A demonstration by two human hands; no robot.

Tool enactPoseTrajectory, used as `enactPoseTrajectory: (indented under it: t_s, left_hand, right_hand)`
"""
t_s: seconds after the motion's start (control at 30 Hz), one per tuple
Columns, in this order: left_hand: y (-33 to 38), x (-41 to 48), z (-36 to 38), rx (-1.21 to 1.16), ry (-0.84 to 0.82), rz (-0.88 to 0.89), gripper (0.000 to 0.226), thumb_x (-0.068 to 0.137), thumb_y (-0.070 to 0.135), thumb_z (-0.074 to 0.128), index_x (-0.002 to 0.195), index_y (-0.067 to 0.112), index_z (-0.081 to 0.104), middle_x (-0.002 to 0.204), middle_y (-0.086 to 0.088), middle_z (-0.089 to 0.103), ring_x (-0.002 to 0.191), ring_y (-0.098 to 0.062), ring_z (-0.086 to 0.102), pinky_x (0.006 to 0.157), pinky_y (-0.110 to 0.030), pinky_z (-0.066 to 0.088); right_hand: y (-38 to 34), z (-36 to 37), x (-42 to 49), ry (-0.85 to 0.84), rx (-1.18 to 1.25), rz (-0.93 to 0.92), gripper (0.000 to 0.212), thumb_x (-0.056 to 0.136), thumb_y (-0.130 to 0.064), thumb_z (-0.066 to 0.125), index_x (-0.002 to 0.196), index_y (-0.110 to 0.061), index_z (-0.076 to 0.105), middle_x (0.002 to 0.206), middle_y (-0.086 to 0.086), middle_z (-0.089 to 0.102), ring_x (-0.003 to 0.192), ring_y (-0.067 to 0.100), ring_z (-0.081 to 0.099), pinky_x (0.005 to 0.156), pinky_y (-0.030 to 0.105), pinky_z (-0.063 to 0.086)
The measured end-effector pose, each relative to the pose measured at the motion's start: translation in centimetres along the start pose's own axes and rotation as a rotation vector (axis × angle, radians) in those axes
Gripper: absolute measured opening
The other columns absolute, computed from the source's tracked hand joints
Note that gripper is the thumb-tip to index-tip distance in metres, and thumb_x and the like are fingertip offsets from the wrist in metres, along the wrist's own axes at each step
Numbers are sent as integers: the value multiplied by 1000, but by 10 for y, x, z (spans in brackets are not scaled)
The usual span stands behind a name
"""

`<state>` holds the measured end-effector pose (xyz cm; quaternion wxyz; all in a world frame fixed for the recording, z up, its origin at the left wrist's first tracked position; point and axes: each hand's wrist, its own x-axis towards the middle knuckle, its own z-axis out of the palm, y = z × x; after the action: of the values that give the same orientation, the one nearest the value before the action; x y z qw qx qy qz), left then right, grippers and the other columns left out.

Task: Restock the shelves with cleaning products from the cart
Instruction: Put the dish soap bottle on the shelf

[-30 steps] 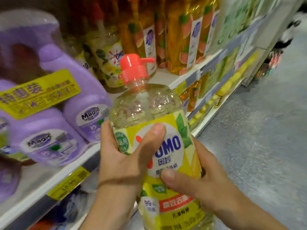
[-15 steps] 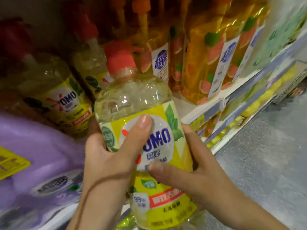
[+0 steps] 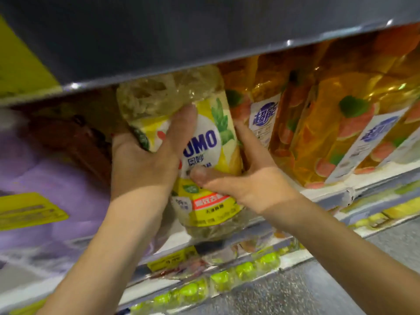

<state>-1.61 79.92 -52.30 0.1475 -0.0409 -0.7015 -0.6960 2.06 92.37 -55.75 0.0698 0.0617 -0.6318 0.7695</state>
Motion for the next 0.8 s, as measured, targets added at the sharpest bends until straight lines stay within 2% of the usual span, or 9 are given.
enactPoseTrajectory:
  t_s: [0.07, 0.13, 0.2, 0.27, 0.37, 0.5, 0.63, 0.7, 0.8]
  left_hand:
    - [0, 1, 0, 50, -8, 81, 47, 45, 59, 70, 80, 32, 55, 68, 33, 64, 70, 12, 64, 62, -8, 48]
    - [-4, -1, 1, 72, -29, 129, 43, 54, 39, 81, 84, 32, 51, 76, 33, 66, 77, 13, 64, 69, -7, 48]
    - [-17, -3, 0, 35, -32, 109, 45, 58, 26, 78, 92, 29, 48, 99, 12, 71, 91, -3, 68, 77, -17, 53]
    - [-27, -5, -2, 60, -4, 77, 49, 55, 27, 77, 92, 28, 45, 108, -4, 66, 94, -11, 66, 79, -19, 52]
    - [-43, -8, -3, 54, -31, 40, 57, 55, 24, 77, 100, 21, 41, 110, -9, 62, 90, -2, 63, 77, -14, 49]
    - [-57, -6, -4, 52, -154, 44, 73, 57, 21, 80, 114, 14, 35, 123, -18, 55, 113, -21, 59, 97, -35, 49]
    - [-62, -1, -2, 8, -156, 23, 76, 60, 22, 80, 119, 10, 33, 125, -20, 56, 116, -27, 58, 100, -42, 47]
    - [-64, -2, -1, 19, -142, 44, 78, 57, 37, 78, 117, 14, 33, 126, -23, 53, 120, -33, 54, 102, -50, 44]
    - [-68, 0, 2, 50, -122, 49, 79, 56, 44, 75, 118, 18, 34, 129, -23, 50, 123, -34, 51, 104, -52, 41]
  right_hand:
    - [3, -1, 9, -51, 8, -8, 62, 65, -3, 79, 120, -12, 50, 102, 3, 71, 94, 12, 68, 80, 26, 56]
    - [11, -4, 16, -81, -20, -1, 67, 64, -9, 77, 124, -13, 48, 115, 11, 67, 104, 20, 66, 88, 35, 55]
    - [20, -7, 21, -91, -33, 24, 73, 62, -11, 75, 129, -13, 45, 124, 16, 62, 113, 26, 62, 94, 42, 52]
    - [32, -12, 23, -121, -63, 45, 78, 63, -12, 76, 133, -14, 42, 128, 16, 60, 118, 28, 59, 98, 46, 49]
    - [50, -18, 23, -161, -98, 72, 76, 68, -10, 74, 136, -14, 40, 132, 13, 58, 120, 25, 58, 98, 41, 49]
    - [68, -21, 22, -162, -102, 71, 73, 72, -6, 74, 132, -28, 39, 130, 0, 58, 119, 14, 58, 94, 29, 50]
    - [69, -22, 22, -100, -309, -1, 86, 69, -31, 76, 143, -20, 33, 137, 4, 46, 129, 20, 47, 104, 41, 45]
    - [69, -20, 20, -54, -426, -45, 88, 66, -46, 75, 141, -23, 34, 131, -10, 44, 129, 14, 44, 107, 40, 41]
    - [74, -13, 13, 10, -408, -68, 79, 75, -30, 77, 140, -23, 32, 119, -41, 46, 119, -7, 48, 100, 18, 42]
